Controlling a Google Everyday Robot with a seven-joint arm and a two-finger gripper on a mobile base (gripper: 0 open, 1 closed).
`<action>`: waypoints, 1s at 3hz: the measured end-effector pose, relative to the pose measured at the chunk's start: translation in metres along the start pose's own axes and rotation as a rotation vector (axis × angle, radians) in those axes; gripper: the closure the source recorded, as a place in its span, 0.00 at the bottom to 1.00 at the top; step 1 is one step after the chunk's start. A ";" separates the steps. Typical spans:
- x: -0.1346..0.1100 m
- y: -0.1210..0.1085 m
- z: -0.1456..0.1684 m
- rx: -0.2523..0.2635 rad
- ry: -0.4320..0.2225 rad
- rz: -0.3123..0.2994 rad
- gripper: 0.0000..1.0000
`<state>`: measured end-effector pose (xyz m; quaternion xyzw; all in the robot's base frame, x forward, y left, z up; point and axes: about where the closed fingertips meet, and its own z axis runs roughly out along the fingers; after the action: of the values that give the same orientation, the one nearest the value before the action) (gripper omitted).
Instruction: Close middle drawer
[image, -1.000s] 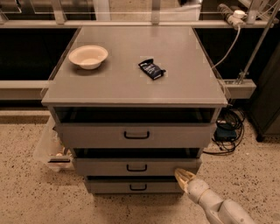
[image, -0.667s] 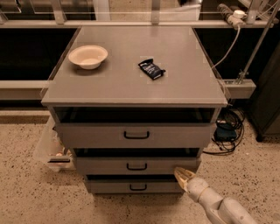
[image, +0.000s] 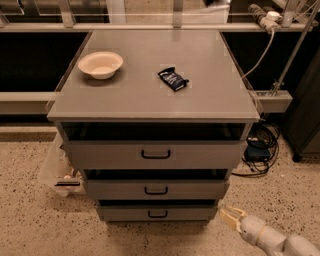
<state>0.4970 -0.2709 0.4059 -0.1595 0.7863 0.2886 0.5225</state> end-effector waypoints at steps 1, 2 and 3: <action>-0.001 0.023 -0.056 -0.092 0.025 0.075 0.60; -0.006 0.046 -0.058 -0.182 0.009 0.080 0.36; -0.006 0.046 -0.058 -0.182 0.009 0.079 0.13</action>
Offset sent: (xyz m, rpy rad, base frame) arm -0.0445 -0.0153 0.0191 0.0628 0.0540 0.0535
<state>0.4316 -0.2713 0.4418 -0.1763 0.7648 0.3787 0.4905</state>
